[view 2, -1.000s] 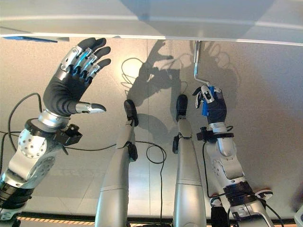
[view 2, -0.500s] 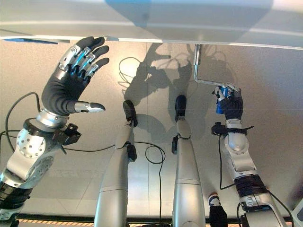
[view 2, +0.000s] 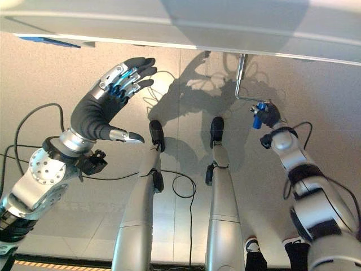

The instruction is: Raise the hospital bed

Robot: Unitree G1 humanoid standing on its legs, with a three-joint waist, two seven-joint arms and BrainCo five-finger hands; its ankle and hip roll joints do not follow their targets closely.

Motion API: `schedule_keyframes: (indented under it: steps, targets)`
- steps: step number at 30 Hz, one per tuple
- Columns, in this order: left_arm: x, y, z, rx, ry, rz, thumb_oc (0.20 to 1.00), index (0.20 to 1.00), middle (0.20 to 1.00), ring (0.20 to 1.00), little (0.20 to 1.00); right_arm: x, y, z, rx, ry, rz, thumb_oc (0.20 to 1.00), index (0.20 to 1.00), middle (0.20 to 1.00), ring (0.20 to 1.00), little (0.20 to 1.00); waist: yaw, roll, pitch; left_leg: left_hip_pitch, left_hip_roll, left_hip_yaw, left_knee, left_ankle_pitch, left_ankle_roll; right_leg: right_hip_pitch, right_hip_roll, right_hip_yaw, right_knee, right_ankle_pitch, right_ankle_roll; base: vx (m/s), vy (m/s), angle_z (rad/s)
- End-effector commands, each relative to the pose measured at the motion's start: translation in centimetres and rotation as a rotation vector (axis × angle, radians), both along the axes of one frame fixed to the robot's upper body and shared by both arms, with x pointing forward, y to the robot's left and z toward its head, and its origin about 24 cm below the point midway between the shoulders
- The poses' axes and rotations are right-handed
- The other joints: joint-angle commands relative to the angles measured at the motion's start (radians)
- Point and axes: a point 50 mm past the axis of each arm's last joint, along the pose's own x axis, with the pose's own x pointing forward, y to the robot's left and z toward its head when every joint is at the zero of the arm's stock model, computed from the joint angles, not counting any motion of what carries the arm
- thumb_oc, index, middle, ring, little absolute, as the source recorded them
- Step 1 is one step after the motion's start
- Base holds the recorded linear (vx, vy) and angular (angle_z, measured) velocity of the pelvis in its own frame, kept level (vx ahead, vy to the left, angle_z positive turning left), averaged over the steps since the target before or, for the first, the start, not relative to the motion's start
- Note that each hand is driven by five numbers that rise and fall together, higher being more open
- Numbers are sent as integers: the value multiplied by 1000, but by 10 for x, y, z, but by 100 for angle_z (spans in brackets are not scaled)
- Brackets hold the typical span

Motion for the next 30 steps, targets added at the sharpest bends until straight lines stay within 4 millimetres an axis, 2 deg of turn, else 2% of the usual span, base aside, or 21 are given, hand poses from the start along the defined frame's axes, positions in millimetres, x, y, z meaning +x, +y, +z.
schedule_keyframes:
  steps: [1,3,4,5,6,7,8,9,10,12,13,14,15,17,21,22,24,25,30]
  targets:
    - [-8,-9,8,-82,-67,-58,1000,1000,1000,1000,1000,-19,-40,-24,-137,220,-170,200,200,200,200,200,18,84,-6,25,4,-3,100,-112,-20,40,27,-51,-42,31,55,0,0,0]
    - [-5,-11,8,-112,-65,-52,1000,1000,1000,1000,1000,-4,-9,-22,-202,240,-76,200,200,200,200,200,25,87,-6,23,5,-4,102,-113,-17,36,29,-51,-38,30,55,0,0,0]
    - [-5,-11,8,-113,-65,-51,1000,1000,1000,1000,1000,-4,-9,-22,-203,240,-75,200,200,200,200,200,24,87,-6,23,5,-4,103,-113,-17,35,29,-51,-38,30,55,0,0,0]
    - [-3,-13,9,-130,-67,-45,1000,1000,1000,1000,1000,6,24,-24,-282,258,26,200,200,200,200,200,27,87,-6,20,6,-3,107,-115,-16,33,31,-50,-38,29,54,4,-6,-4]
    - [-3,-14,8,-141,-62,-46,1000,1000,1000,1000,1000,9,41,-28,-318,276,85,200,200,200,200,200,27,87,-6,21,7,-3,106,-115,-16,33,31,-51,-37,28,53,4,-9,-4]
    - [-3,-15,8,-161,-60,-47,1000,1000,1000,1000,1000,11,55,-32,-303,277,112,200,200,200,200,200,28,87,-6,19,6,-4,107,-114,-15,30,32,-51,-35,29,53,1,-6,-4]
    - [-3,-15,8,-161,-60,-46,1000,1000,1000,1000,1000,11,55,-32,-304,277,112,200,200,200,200,200,27,87,-6,19,6,-4,107,-114,-15,30,31,-51,-35,29,53,0,0,0]
    - [-1,-14,7,-185,-53,-29,1000,1000,1000,1000,1000,14,79,-36,-377,294,181,200,200,200,200,200,31,90,-6,16,6,-4,105,-113,-15,26,33,-51,-34,29,53,0,0,0]
    - [-1,-14,6,-193,-50,-23,1000,1000,1000,1000,1000,15,94,-39,-451,301,236,200,200,200,200,200,30,90,-6,15,6,-4,107,-114,-14,23,33,-51,-34,29,53,0,0,0]
    - [0,-13,7,-203,-55,-9,1000,1000,1000,1000,1000,15,115,-43,-548,301,313,200,200,200,200,200,27,88,-6,15,7,-4,104,-115,-14,22,33,-50,-35,28,53,7,8,-4]
    - [0,-13,7,-203,-55,-8,1000,1000,1000,1000,1000,15,115,-44,-549,301,314,200,200,200,200,200,26,88,-6,15,7,-4,104,-115,-14,22,33,-50,-35,28,53,7,3,-4]
    - [0,-11,6,-217,-56,3,1000,1000,1000,1000,1000,14,137,-47,-616,290,389,200,200,200,200,200,25,89,-6,14,6,-6,101,-114,-14,20,33,-50,-35,28,54,4,3,-3]
    - [0,-11,6,-218,-56,4,1000,1000,1000,1000,1000,14,137,-47,-617,290,390,200,200,200,200,200,24,89,-6,14,6,-6,101,-114,-14,20,33,-50,-34,27,54,4,6,-3]
    - [0,-8,6,-236,-55,26,1000,1000,1000,1000,1000,10,166,-47,-613,248,492,200,200,200,200,200,20,85,-6,14,5,-7,99,-114,-15,18,30,-49,-36,29,54,0,0,0]
    - [1,-8,6,-258,-53,28,1000,1000,1000,1000,1000,4,199,-42,-626,176,612,200,200,200,200,200,17,83,-6,11,3,-7,102,-114,-14,15,29,-48,-34,29,54,0,0,0]
    - [1,-8,6,-258,-53,28,1000,1000,1000,1000,1000,4,199,-42,-626,176,612,200,200,200,200,200,17,83,-6,11,3,-7,102,-114,-14,15,29,-48,-34,29,54,0,0,0]
    - [0,-10,6,-282,-52,11,1000,1000,1000,1000,1000,-3,222,-43,-640,148,696,200,200,200,200,200,21,88,-6,14,1,-6,102,-115,-14,18,26,-48,-35,28,53,0,0,0]
    - [0,-10,6,-282,-52,12,1000,1000,1000,1000,1000,-3,222,-43,-640,148,696,200,200,200,200,200,21,88,-6,14,1,-6,102,-115,-14,18,26,-48,-35,28,53,0,0,0]
    - [-3,-11,7,-293,-57,-8,1000,1000,1000,1000,1000,-17,252,-38,-553,70,835,200,200,200,200,200,25,91,-6,17,0,-6,102,-114,-14,23,22,-50,-41,32,54,0,0,0]
